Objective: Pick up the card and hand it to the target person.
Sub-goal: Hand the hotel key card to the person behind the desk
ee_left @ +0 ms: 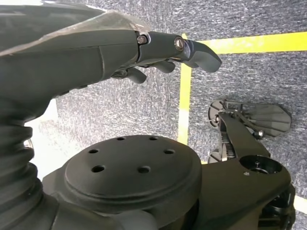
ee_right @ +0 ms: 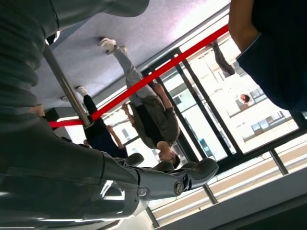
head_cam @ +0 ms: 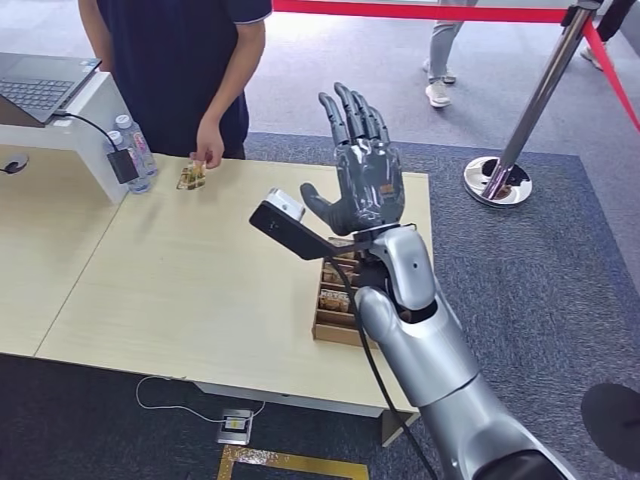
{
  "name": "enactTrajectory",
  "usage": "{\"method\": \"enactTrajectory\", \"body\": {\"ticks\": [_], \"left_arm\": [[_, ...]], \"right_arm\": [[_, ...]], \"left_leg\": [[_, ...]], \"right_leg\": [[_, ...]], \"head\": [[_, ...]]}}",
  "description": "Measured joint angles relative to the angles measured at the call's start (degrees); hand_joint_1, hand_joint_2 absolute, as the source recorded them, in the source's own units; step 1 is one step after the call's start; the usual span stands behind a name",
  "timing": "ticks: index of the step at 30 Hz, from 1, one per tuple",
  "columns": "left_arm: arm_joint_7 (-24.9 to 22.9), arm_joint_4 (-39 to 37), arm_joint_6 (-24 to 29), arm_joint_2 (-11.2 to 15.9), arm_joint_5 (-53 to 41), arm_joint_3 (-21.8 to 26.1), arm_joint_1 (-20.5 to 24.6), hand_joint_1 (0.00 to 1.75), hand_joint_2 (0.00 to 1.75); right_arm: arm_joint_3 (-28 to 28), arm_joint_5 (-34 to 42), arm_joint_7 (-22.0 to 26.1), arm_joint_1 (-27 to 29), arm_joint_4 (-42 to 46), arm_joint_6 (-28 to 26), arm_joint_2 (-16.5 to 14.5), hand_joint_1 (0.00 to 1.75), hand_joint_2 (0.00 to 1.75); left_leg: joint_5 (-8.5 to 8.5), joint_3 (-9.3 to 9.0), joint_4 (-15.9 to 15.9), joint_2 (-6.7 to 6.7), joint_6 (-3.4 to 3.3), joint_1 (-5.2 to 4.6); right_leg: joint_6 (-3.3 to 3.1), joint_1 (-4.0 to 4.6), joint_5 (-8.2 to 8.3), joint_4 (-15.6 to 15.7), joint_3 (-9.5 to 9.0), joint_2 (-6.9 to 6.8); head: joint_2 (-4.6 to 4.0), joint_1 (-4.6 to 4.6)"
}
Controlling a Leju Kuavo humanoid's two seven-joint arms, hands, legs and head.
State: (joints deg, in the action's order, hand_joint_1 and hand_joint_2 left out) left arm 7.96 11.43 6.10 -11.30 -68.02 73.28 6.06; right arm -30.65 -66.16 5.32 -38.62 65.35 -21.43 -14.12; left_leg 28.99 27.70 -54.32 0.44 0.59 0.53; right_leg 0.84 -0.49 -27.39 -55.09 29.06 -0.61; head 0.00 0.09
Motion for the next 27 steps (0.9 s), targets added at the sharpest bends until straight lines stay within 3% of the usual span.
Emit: {"method": "enactTrajectory", "body": {"ticks": [5, 11, 18, 23, 27], "left_arm": [[-0.35, 0.00, 0.10, -0.02, 0.60, 0.20, 0.00, 0.00, 1.75], [-0.12, -0.01, 0.04, -0.09, 1.03, 0.42, -0.12, 0.00, 1.75], [0.30, 0.00, 0.00, -0.35, 1.19, 0.49, -0.25, 0.00, 1.75], [0.32, 0.00, 0.00, -0.42, 1.48, 0.55, -0.28, 0.00, 1.75], [0.58, 0.00, 0.00, -0.48, 1.91, 0.82, -0.40, 0.00, 1.75]], "right_arm": [[0.27, -0.29, -0.74, 1.52, 3.71, -0.68, 1.72, 0.00, 1.75], [2.60, 0.06, -1.11, 6.82, 11.04, -4.68, 6.26, 0.00, 1.75], [7.36, 3.35, 0.96, 18.25, 21.81, -9.69, 11.61, 0.00, 1.75], [10.52, 6.25, 2.05, 25.30, 28.87, -11.60, 13.32, 0.00, 1.75], [14.99, 10.12, 5.09, 34.45, 34.99, -15.45, 13.52, 0.00, 1.75]], "left_leg": [[0.00, 0.01, 0.00, 0.00, 0.00, 0.00], [0.01, 0.02, -0.01, -0.01, -0.01, -0.01], [0.04, 0.07, -0.01, -0.01, -0.02, -0.01], [0.04, 0.07, -0.01, -0.03, -0.02, 0.01], [0.06, 0.10, -0.01, -0.04, -0.03, 0.00]], "right_leg": [[0.00, 0.00, 0.00, 0.02, 0.01, 0.00], [0.00, -0.01, 0.00, 0.06, 0.02, 0.00], [0.00, -0.01, 0.00, 0.09, 0.07, 0.00], [0.00, 0.00, -0.01, 0.10, 0.08, 0.00], [0.02, 0.00, -0.02, 0.10, 0.08, 0.00]], "head": [[0.00, 0.00], [0.00, 0.01], [0.00, 0.00], [0.00, 0.01], [0.00, 0.01]]}}
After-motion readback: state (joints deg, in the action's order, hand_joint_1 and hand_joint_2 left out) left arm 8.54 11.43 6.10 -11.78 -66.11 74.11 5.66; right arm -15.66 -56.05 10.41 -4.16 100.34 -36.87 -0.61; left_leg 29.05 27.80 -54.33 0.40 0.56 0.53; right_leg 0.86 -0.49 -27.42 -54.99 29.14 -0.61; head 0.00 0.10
